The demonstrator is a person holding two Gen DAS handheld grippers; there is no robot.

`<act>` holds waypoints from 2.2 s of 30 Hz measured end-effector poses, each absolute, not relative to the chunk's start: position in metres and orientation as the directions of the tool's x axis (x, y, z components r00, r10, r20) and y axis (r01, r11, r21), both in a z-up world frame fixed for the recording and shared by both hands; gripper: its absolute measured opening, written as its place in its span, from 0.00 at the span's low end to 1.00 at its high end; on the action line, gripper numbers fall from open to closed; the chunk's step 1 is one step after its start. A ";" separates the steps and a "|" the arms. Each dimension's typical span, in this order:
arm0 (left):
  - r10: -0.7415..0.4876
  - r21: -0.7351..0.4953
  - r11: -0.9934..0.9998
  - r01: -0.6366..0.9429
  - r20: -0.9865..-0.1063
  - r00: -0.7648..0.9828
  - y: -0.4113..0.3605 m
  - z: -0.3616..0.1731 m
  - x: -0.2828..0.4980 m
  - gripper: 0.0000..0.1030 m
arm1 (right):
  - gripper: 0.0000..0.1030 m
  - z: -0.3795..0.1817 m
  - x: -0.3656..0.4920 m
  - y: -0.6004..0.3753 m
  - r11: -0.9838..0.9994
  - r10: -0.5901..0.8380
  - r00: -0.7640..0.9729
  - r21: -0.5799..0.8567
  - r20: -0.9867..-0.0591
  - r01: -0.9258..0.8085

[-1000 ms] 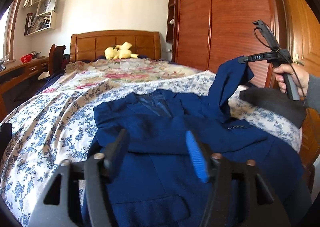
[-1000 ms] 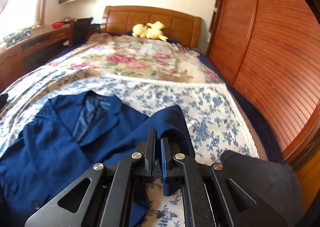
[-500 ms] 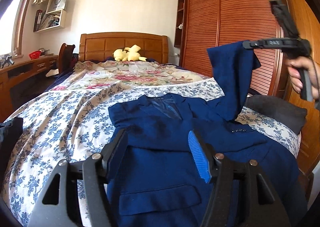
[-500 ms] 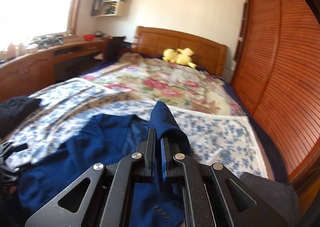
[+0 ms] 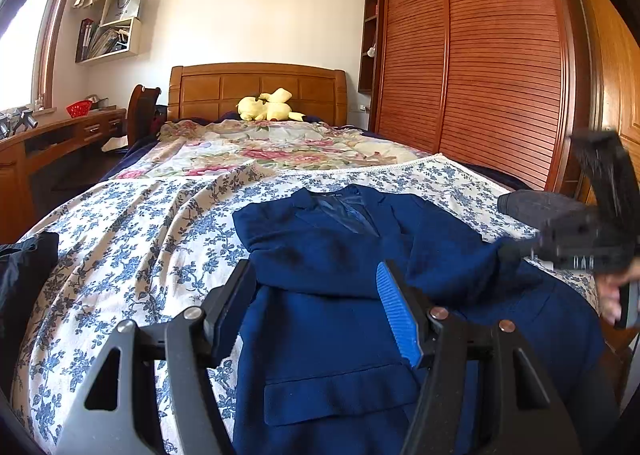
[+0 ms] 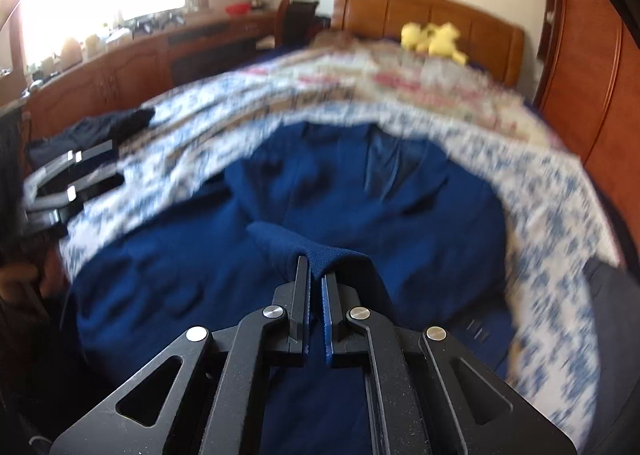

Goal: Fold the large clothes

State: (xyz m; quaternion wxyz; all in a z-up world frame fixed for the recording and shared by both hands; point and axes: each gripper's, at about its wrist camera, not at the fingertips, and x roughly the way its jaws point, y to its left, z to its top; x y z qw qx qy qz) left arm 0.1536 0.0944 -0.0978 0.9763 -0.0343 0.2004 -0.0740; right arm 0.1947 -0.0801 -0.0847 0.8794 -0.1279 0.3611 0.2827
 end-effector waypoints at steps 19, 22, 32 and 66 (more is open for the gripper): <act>-0.176 -0.082 0.984 0.156 -0.414 0.893 0.082 -0.104 0.159 0.60 | 0.36 -0.106 0.138 -0.103 0.838 0.339 0.550 -0.021 -0.763 -0.546; -0.176 -0.081 0.984 0.157 -0.417 0.892 0.081 -0.105 0.160 0.60 | 0.38 -0.100 0.144 -0.111 0.846 0.329 0.566 -0.030 -0.756 -0.532; -0.176 -0.070 0.984 0.162 -0.429 0.886 0.078 -0.109 0.161 0.60 | 0.39 -0.119 0.181 -0.107 0.860 0.323 0.551 -0.004 -0.769 -0.510; -0.171 -0.071 0.985 0.156 -0.427 0.888 0.084 -0.109 0.162 0.60 | 0.10 -0.161 0.223 -0.083 0.821 0.423 0.360 0.184 -0.832 -0.540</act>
